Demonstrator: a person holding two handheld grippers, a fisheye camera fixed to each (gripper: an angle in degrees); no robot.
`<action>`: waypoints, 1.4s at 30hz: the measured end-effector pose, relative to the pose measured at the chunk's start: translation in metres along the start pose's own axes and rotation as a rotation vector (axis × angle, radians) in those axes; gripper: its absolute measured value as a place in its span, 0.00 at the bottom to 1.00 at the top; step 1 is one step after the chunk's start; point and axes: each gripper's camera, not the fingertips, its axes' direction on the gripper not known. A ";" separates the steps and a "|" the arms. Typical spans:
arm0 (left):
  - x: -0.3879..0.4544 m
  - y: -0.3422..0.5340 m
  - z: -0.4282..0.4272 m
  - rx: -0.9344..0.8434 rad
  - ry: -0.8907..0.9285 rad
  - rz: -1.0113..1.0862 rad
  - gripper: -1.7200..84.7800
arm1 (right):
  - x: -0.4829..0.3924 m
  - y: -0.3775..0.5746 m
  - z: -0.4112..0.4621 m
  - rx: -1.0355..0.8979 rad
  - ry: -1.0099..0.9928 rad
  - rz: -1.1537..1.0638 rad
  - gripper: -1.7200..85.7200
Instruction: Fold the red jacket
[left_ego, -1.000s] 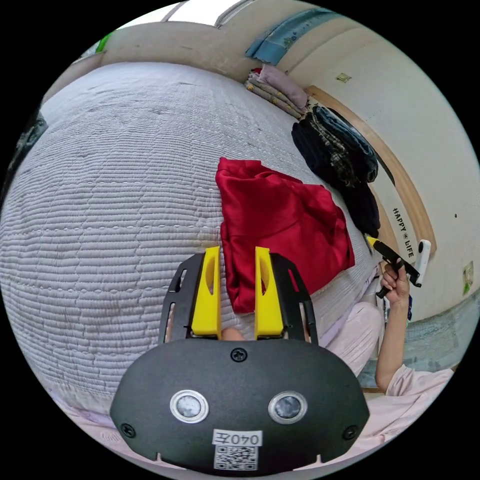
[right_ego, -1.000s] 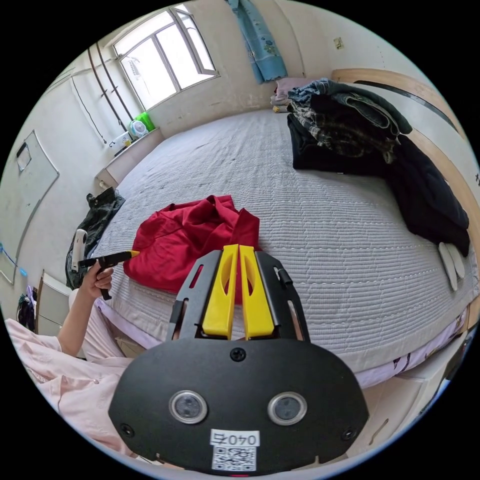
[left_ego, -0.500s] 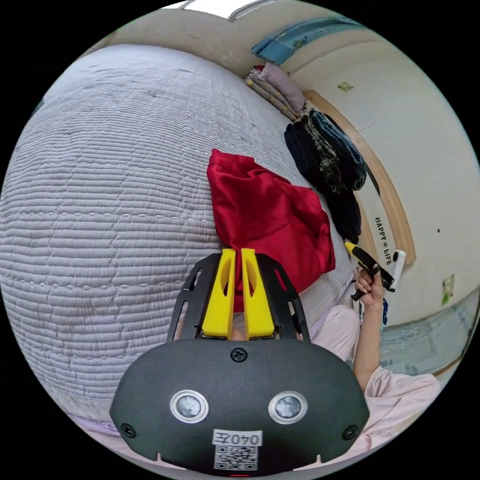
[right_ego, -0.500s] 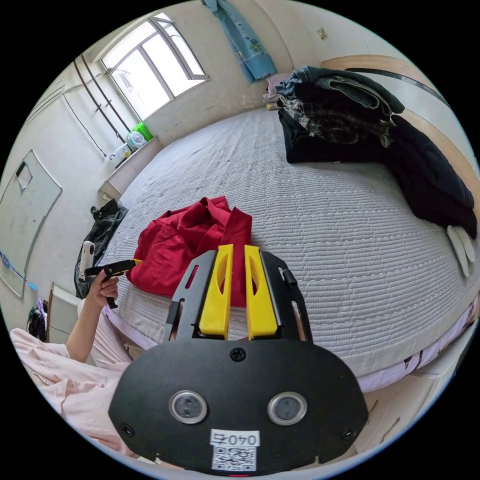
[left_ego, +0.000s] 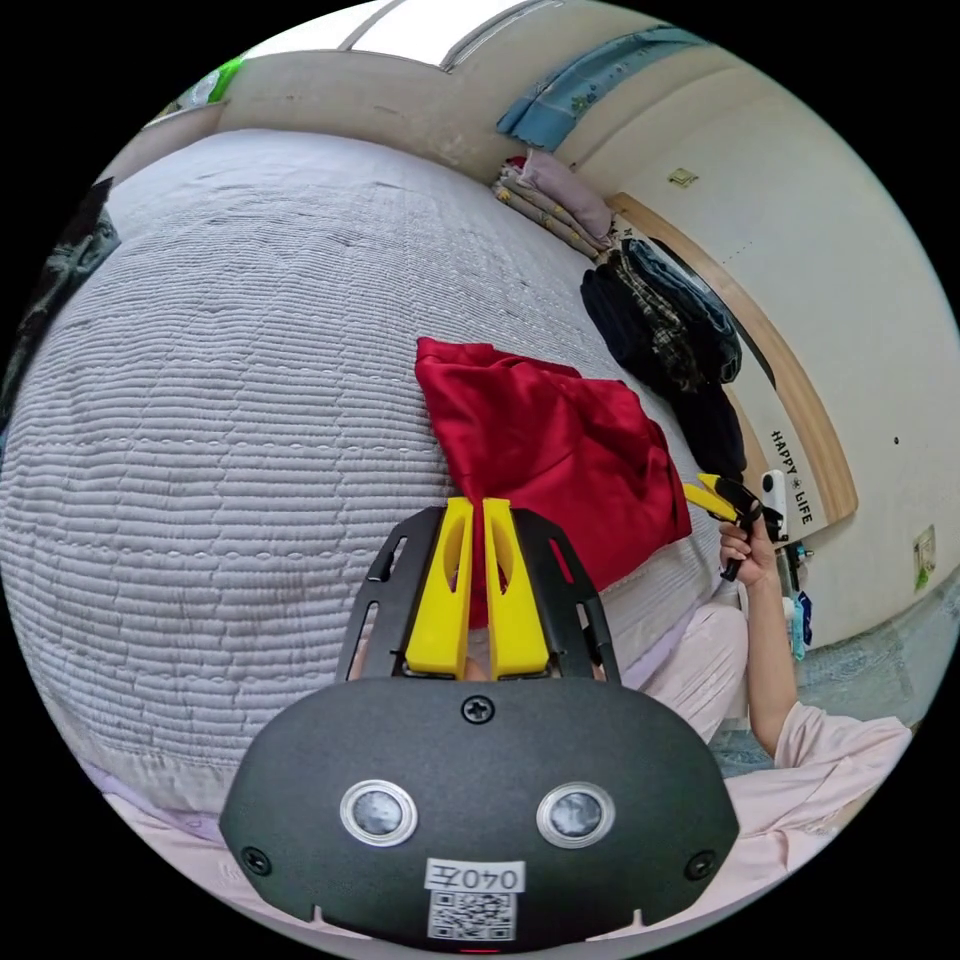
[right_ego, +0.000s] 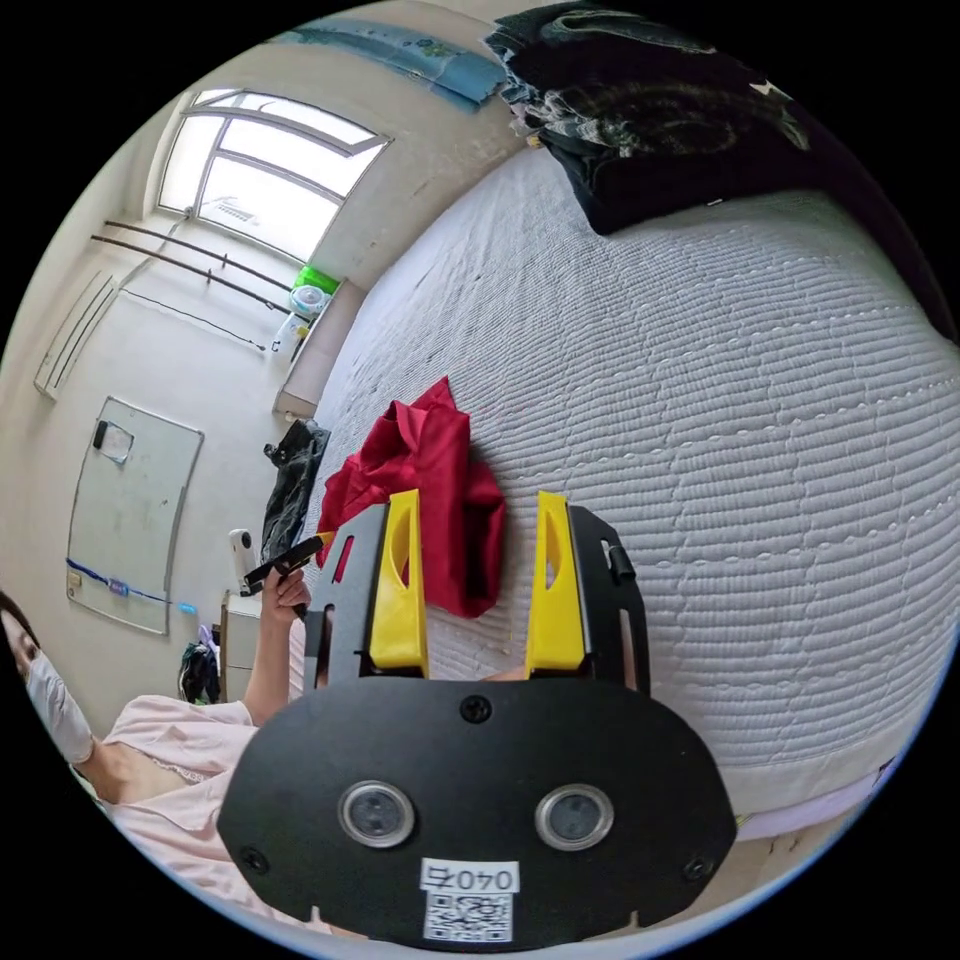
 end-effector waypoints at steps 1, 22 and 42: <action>-0.003 0.001 -0.007 0.001 -0.016 0.001 0.01 | 0.002 -0.003 -0.002 -0.009 0.001 -0.006 0.20; -0.029 -0.028 -0.095 -0.045 -0.067 0.013 0.01 | 0.013 -0.033 0.019 -0.149 -0.242 0.006 0.19; -0.009 -0.119 -0.224 -0.035 0.141 0.023 0.01 | -0.021 -0.043 0.003 -0.197 -0.259 -0.064 0.03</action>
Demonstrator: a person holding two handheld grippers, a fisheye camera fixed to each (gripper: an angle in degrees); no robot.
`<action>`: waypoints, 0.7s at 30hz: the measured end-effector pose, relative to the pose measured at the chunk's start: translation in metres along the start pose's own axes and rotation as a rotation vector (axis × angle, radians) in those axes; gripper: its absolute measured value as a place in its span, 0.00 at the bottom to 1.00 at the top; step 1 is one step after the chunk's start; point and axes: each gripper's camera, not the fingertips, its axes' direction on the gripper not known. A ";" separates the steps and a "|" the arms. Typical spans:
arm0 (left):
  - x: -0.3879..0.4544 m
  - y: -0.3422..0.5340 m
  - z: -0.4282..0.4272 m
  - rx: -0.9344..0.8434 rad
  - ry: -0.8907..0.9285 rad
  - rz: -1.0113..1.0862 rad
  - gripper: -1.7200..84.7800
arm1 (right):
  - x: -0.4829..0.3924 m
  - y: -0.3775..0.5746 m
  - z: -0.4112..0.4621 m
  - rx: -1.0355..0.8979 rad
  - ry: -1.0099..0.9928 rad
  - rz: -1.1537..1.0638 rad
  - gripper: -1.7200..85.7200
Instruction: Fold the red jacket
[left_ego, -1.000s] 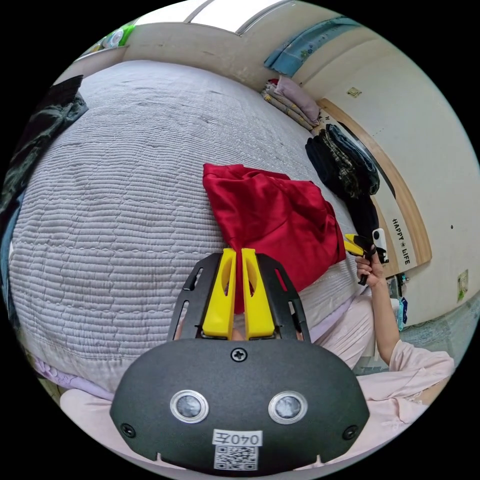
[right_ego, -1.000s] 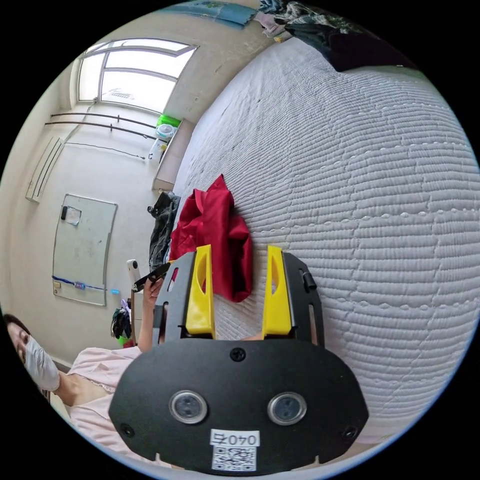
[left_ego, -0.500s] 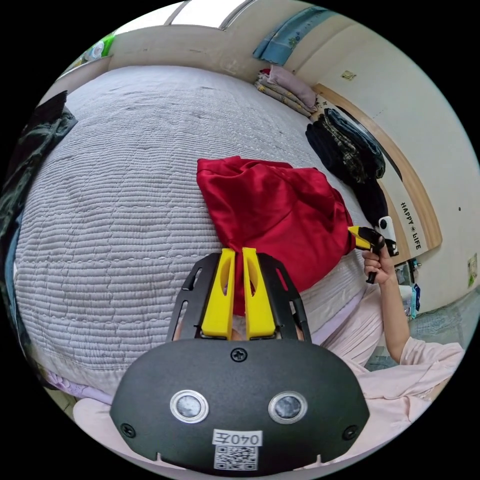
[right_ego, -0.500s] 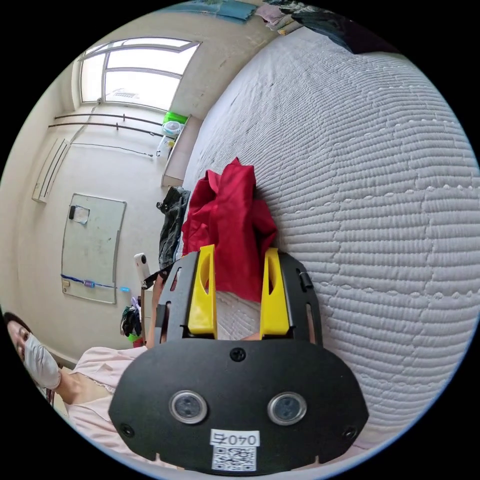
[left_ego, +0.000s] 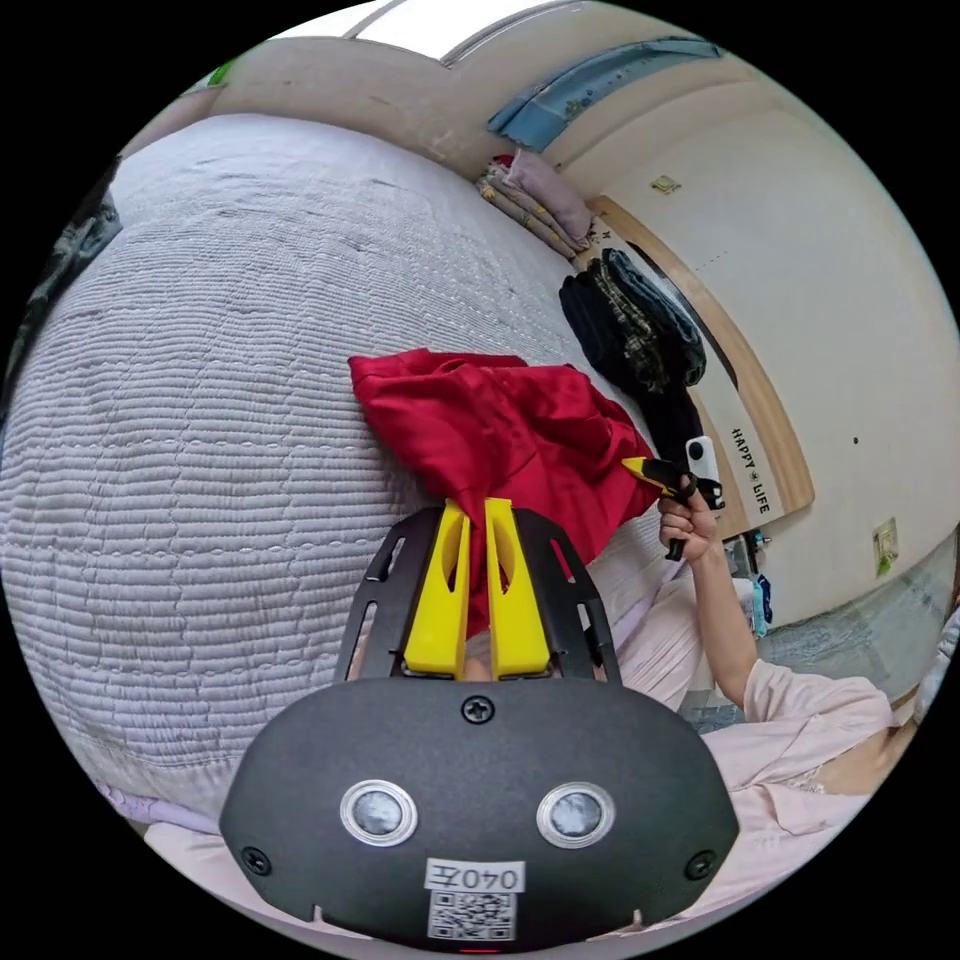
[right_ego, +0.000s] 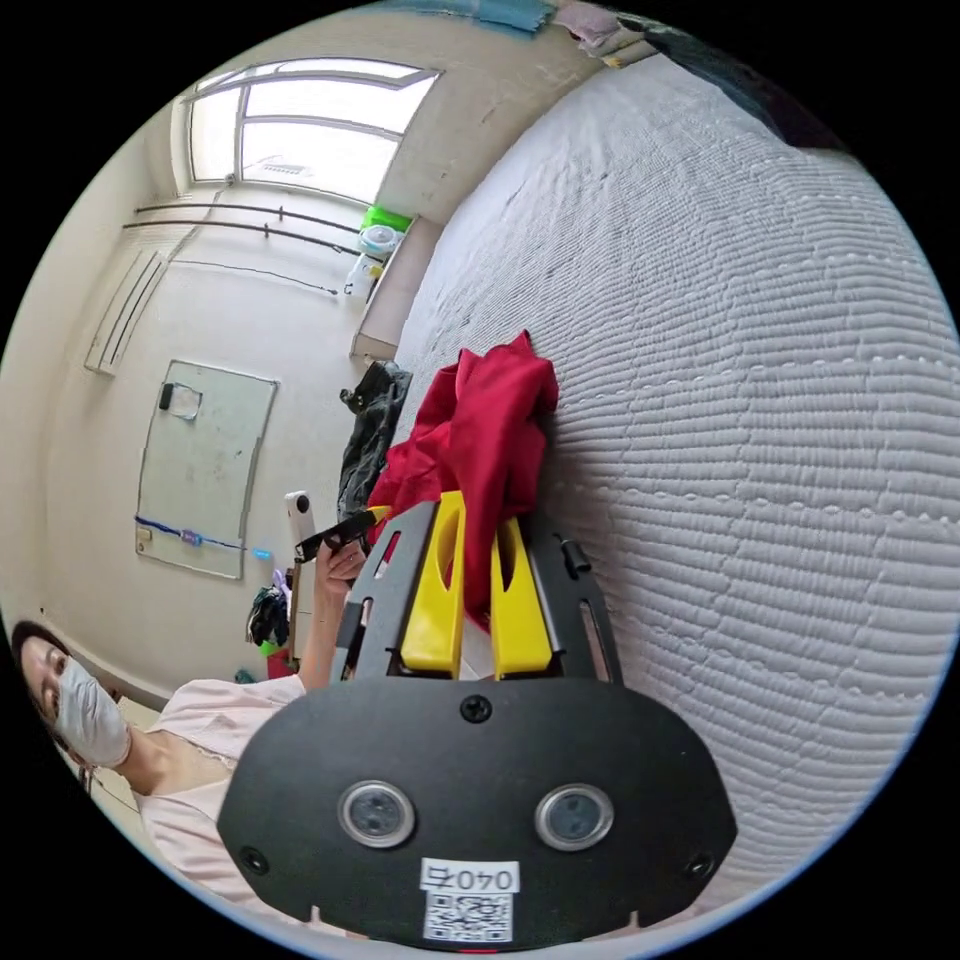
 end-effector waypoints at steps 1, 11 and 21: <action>0.008 -0.004 -0.005 -0.003 -0.006 0.019 0.01 | -0.011 0.003 -0.005 -0.006 0.038 -0.030 0.03; 0.162 -0.082 0.020 -0.161 -0.055 0.224 0.01 | -0.030 0.054 -0.087 0.012 0.237 -0.071 0.01; 0.413 -0.188 0.102 -0.073 0.043 0.499 0.01 | -0.066 0.067 -0.230 0.128 0.586 -0.066 0.01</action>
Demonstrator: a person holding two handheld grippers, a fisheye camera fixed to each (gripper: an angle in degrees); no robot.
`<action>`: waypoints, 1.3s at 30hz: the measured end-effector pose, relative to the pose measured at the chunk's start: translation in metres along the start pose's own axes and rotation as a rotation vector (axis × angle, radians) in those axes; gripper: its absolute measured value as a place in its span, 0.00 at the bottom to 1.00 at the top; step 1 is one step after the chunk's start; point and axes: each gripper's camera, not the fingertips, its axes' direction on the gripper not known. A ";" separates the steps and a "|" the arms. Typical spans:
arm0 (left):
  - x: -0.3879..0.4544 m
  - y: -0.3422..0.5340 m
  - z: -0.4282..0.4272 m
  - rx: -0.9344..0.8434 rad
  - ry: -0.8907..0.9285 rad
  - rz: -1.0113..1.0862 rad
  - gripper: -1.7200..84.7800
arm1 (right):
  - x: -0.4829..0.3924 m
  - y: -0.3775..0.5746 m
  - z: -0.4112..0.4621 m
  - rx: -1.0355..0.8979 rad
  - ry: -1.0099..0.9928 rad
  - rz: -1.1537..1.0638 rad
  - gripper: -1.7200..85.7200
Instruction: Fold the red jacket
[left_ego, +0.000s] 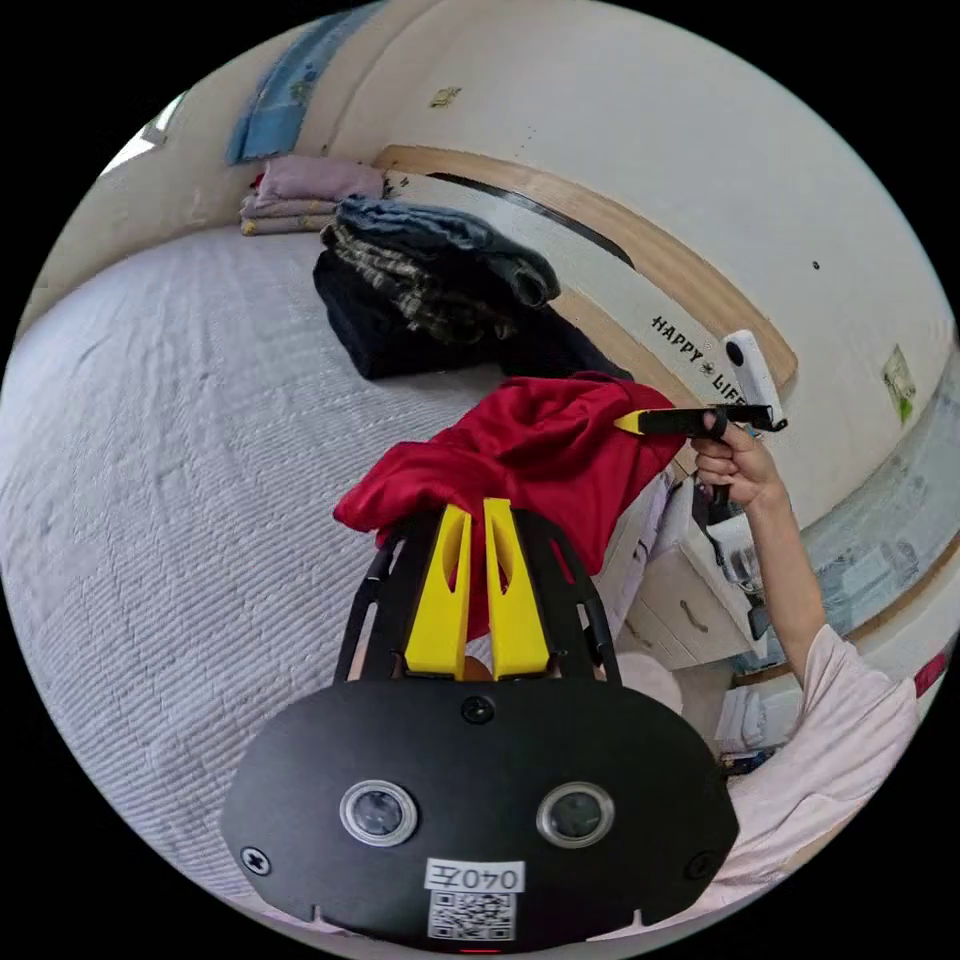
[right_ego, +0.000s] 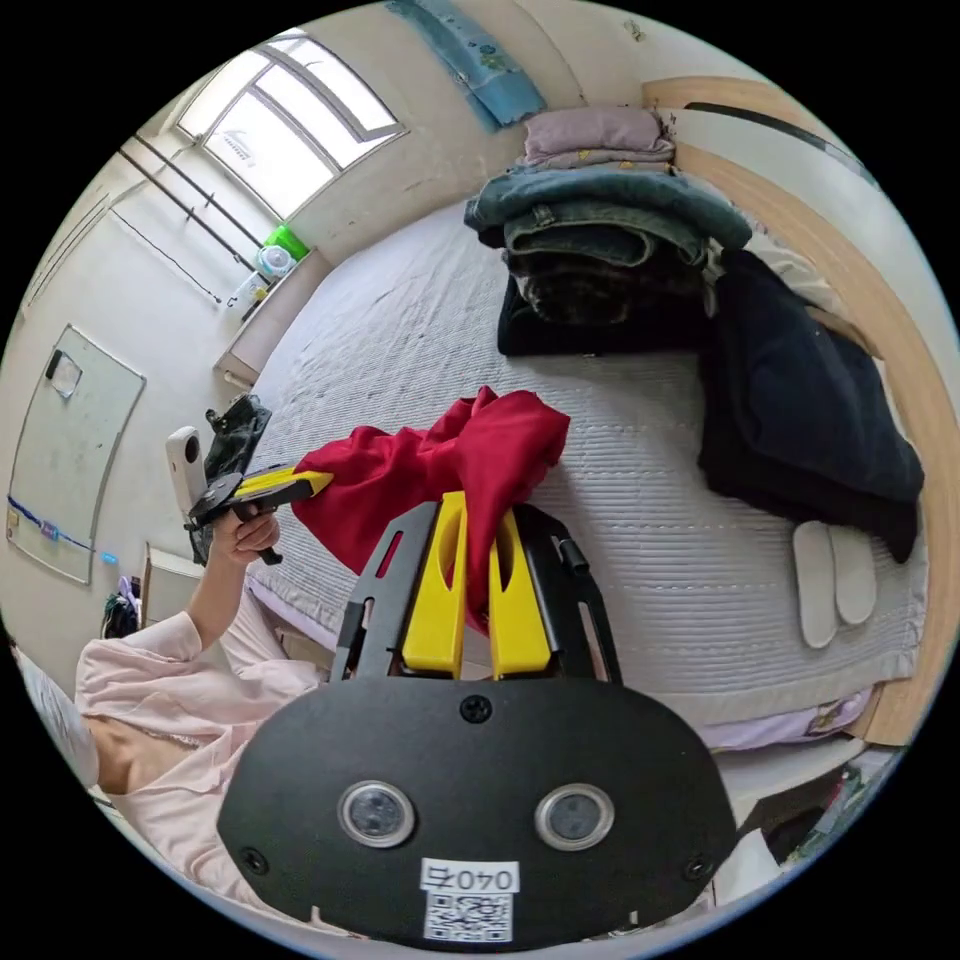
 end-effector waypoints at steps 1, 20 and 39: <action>0.015 -0.017 0.001 0.010 0.003 0.032 0.01 | 0.000 -0.004 -0.024 0.026 0.061 -0.009 0.01; 0.206 -0.318 0.217 -0.167 -0.058 0.151 0.04 | 0.140 -0.006 -0.087 0.282 0.643 0.493 0.21; 0.201 -0.160 0.128 -0.114 0.009 0.279 0.01 | 0.012 0.037 0.048 0.278 0.519 0.050 0.01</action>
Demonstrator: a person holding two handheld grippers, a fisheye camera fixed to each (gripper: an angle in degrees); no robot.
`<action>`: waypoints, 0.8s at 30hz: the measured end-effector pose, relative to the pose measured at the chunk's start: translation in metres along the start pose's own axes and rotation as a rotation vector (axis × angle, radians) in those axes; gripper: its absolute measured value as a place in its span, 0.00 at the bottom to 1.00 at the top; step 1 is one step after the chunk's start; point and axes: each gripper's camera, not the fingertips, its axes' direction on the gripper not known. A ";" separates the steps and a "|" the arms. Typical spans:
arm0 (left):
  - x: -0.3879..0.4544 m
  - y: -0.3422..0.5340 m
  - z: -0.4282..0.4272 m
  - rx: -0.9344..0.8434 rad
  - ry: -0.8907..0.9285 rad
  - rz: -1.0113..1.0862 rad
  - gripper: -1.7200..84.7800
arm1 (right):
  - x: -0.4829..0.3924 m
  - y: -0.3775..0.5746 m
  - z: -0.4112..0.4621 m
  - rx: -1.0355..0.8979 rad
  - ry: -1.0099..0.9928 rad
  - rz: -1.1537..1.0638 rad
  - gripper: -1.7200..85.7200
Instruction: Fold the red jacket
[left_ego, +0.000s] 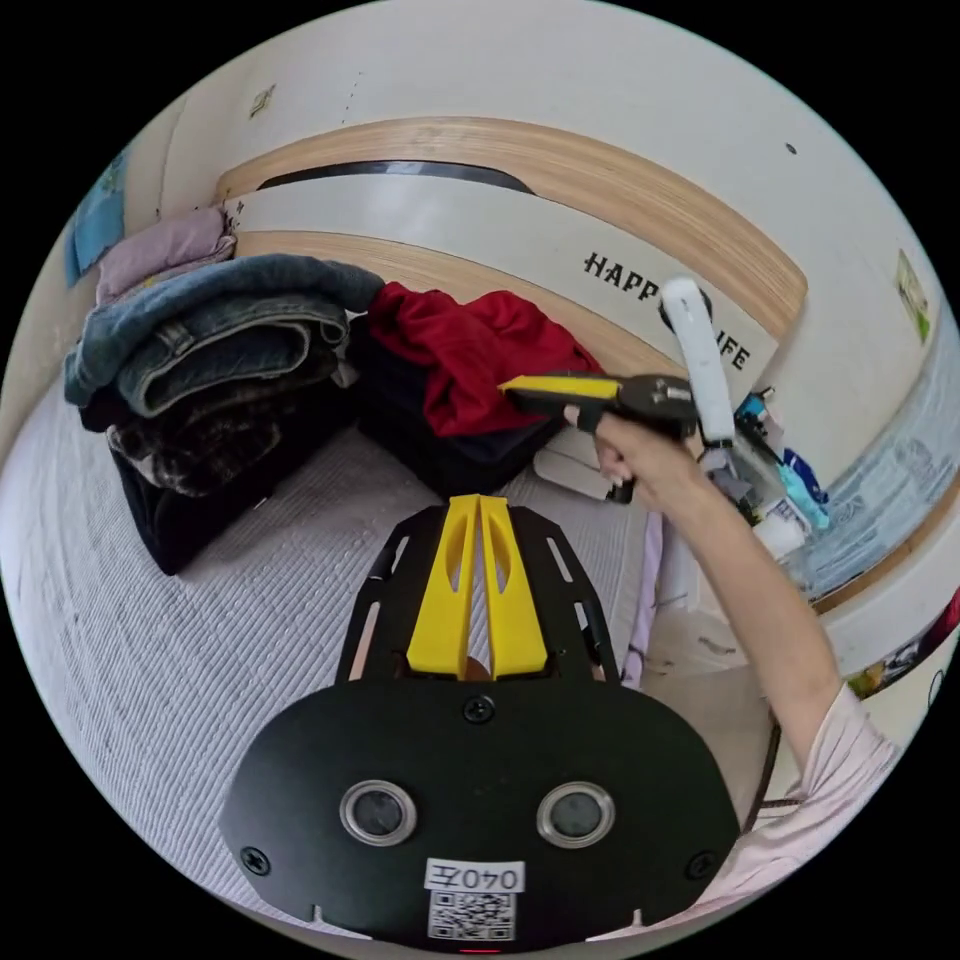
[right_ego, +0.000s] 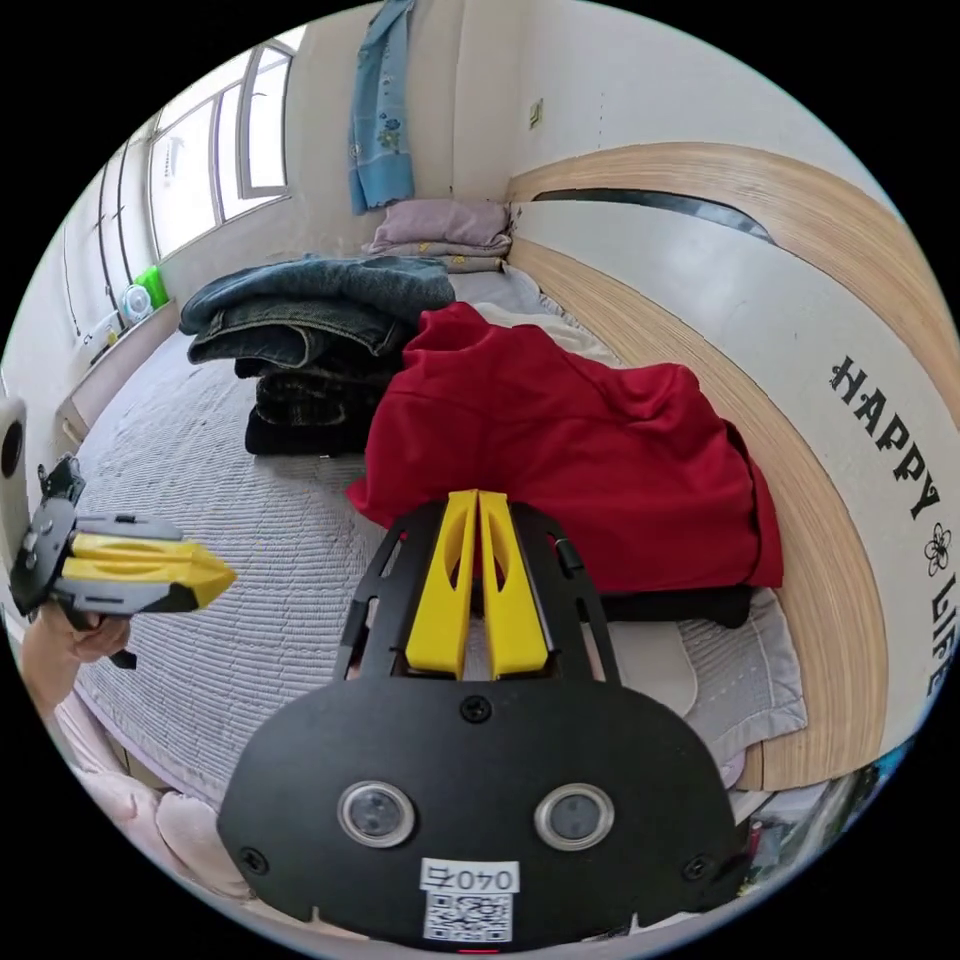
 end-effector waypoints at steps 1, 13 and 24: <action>0.000 0.016 -0.005 -0.001 -0.026 0.016 0.01 | -0.006 -0.002 -0.004 -0.032 0.031 0.020 0.01; -0.070 0.392 -0.154 0.068 -0.399 -0.265 0.01 | -0.248 0.090 -0.069 0.253 -0.542 -0.187 0.01; -0.046 0.573 -0.219 0.229 -0.618 -0.411 0.01 | -0.482 0.107 -0.077 0.210 -0.629 -0.428 0.01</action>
